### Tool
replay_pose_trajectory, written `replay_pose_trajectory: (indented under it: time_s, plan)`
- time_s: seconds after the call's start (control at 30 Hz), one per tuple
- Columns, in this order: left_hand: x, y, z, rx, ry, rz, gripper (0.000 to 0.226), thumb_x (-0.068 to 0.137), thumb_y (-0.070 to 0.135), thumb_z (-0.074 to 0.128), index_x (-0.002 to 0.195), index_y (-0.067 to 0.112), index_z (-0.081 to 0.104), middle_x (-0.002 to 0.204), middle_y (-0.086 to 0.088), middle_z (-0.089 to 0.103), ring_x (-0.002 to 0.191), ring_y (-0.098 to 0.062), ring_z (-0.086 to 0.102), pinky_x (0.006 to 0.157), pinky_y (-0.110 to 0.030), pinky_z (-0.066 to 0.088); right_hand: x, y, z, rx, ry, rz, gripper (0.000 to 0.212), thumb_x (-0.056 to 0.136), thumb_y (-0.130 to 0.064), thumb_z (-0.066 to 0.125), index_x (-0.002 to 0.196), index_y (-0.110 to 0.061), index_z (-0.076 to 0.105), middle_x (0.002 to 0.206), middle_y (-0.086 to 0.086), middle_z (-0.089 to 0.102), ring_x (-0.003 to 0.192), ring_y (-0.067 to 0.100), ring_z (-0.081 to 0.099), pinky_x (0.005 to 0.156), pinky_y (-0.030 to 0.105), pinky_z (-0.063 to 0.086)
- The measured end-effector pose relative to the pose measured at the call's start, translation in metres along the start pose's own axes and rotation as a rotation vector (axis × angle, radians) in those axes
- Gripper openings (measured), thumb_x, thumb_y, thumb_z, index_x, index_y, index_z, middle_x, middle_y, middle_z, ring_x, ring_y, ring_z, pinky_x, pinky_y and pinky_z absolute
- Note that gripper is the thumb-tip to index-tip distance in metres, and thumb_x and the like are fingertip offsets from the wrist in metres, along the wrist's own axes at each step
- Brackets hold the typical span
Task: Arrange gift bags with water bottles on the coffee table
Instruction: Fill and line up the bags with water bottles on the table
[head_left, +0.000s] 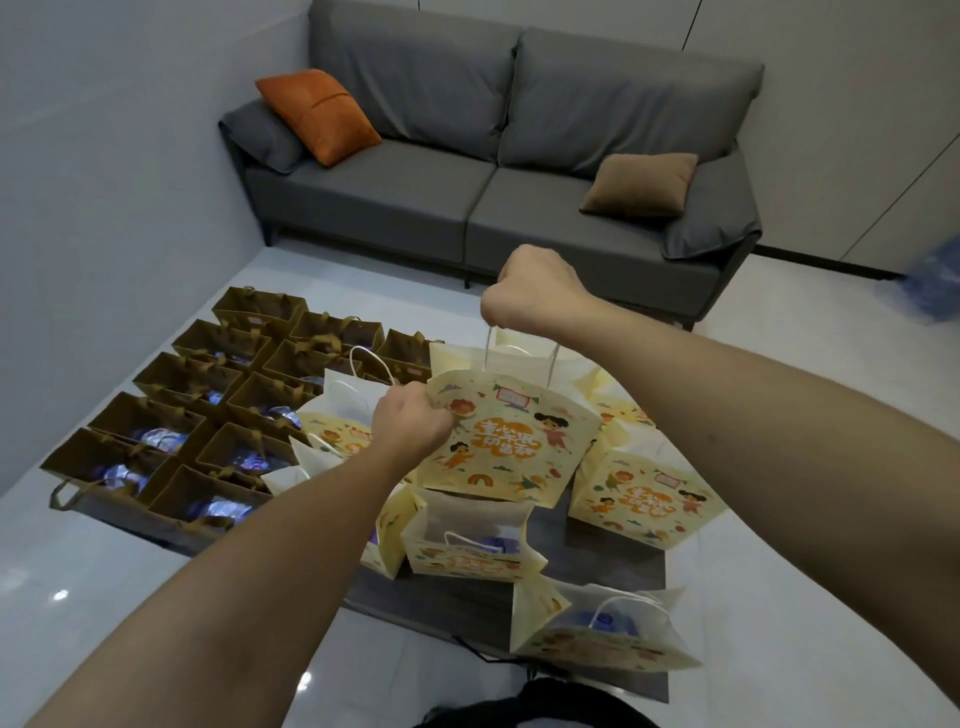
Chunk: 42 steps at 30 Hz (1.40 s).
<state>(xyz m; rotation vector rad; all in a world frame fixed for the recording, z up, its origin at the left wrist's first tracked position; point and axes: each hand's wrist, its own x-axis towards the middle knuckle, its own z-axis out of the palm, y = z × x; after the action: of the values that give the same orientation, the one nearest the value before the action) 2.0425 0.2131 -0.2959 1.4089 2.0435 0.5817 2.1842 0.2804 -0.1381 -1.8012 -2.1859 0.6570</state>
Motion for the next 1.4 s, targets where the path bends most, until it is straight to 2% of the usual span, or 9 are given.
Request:
replay_pose_trajectory:
  time_s: [0.2,0.3,0.4,0.5,0.73,0.87,1.0,1.2,1.4]
  plan:
    - [0.002,-0.013,0.012,0.135,-0.060,0.016,0.027,0.089,0.025,0.069,0.113,0.015,0.075,0.092,0.001,0.071,0.078,-0.011,0.063,0.062,-0.025,0.052,0.000,0.028,0.045,-0.027,-0.114,0.018,0.023,0.084,-0.012,0.064,0.063,-0.011,0.055,0.064,0.005,0.050,0.054,0.016,0.044,0.048,0.026,0.034]
    - [0.001,-0.016,0.023,0.155,-0.098,0.023,0.018,0.093,0.027,0.068,0.106,0.019,0.078,0.084,0.004,0.071,0.076,-0.012,0.066,0.071,-0.031,0.060,0.000,0.047,0.068,-0.027,-0.159,0.036,0.010,0.088,-0.012,0.065,0.078,-0.011,0.066,0.082,0.008,0.066,0.070,0.019,0.060,0.054,0.027,0.047]
    - [-0.001,-0.017,0.036,0.214,-0.080,0.059,0.018,0.094,0.027,0.066,0.107,0.021,0.078,0.097,0.001,0.074,0.086,-0.015,0.065,0.080,-0.034,0.059,-0.001,0.064,0.089,-0.016,-0.194,0.050,0.013,0.085,-0.008,0.065,0.092,-0.003,0.073,0.095,0.017,0.071,0.086,0.031,0.068,0.070,0.043,0.061]
    - [0.000,-0.016,0.051,0.256,-0.044,0.053,0.018,0.096,0.022,0.061,0.104,0.021,0.078,0.100,-0.001,0.073,0.088,-0.019,0.062,0.076,-0.032,0.054,-0.005,0.078,0.113,-0.011,-0.227,0.049,0.013,0.085,-0.010,0.063,0.091,-0.004,0.074,0.097,0.018,0.071,0.087,0.032,0.067,0.074,0.050,0.061]
    - [0.002,-0.026,0.085,0.272,-0.113,-0.025,0.029,0.098,0.018,0.057,0.125,0.021,0.067,0.118,-0.004,0.067,0.103,-0.020,0.059,0.085,-0.029,0.047,-0.008,0.105,0.151,0.129,-0.248,0.096,0.009,0.092,-0.013,0.062,0.086,-0.016,0.066,0.084,0.005,0.063,0.079,0.019,0.057,0.061,0.030,0.047]
    - [0.004,-0.039,0.100,0.316,-0.148,-0.047,0.024,0.098,0.023,0.061,0.121,0.019,0.065,0.112,0.003,0.060,0.094,-0.011,0.050,0.080,-0.025,0.044,-0.008,0.115,0.166,0.210,-0.253,0.145,0.007,0.089,-0.013,0.068,0.088,-0.020,0.068,0.085,-0.001,0.063,0.084,0.018,0.060,0.075,0.039,0.058]
    - [0.009,-0.043,0.108,0.411,-0.171,-0.056,0.034,0.098,0.019,0.060,0.132,0.017,0.058,0.135,-0.001,0.047,0.116,-0.024,0.054,0.097,-0.034,0.047,-0.007,0.108,0.175,0.279,-0.284,0.126,0.003,0.090,-0.018,0.068,0.092,-0.017,0.070,0.088,0.000,0.064,0.084,0.016,0.059,0.076,0.037,0.057]
    - [0.018,-0.033,0.116,0.411,-0.060,-0.116,0.035,0.093,0.027,0.067,0.126,0.017,0.062,0.128,-0.006,0.053,0.113,-0.026,0.057,0.092,-0.035,0.050,-0.002,0.101,0.171,0.327,-0.245,0.139,0.005,0.091,-0.018,0.067,0.095,-0.016,0.071,0.090,0.002,0.064,0.085,0.017,0.059,0.075,0.035,0.054]
    - [0.028,-0.007,0.126,0.375,-0.007,-0.058,0.060,0.082,0.028,0.080,0.136,0.028,0.052,0.137,0.001,0.057,0.123,-0.022,0.054,0.097,-0.044,0.050,0.006,0.129,0.160,0.421,-0.250,0.186,0.004,0.089,-0.019,0.069,0.092,-0.018,0.071,0.088,0.001,0.066,0.086,0.017,0.063,0.080,0.040,0.059]
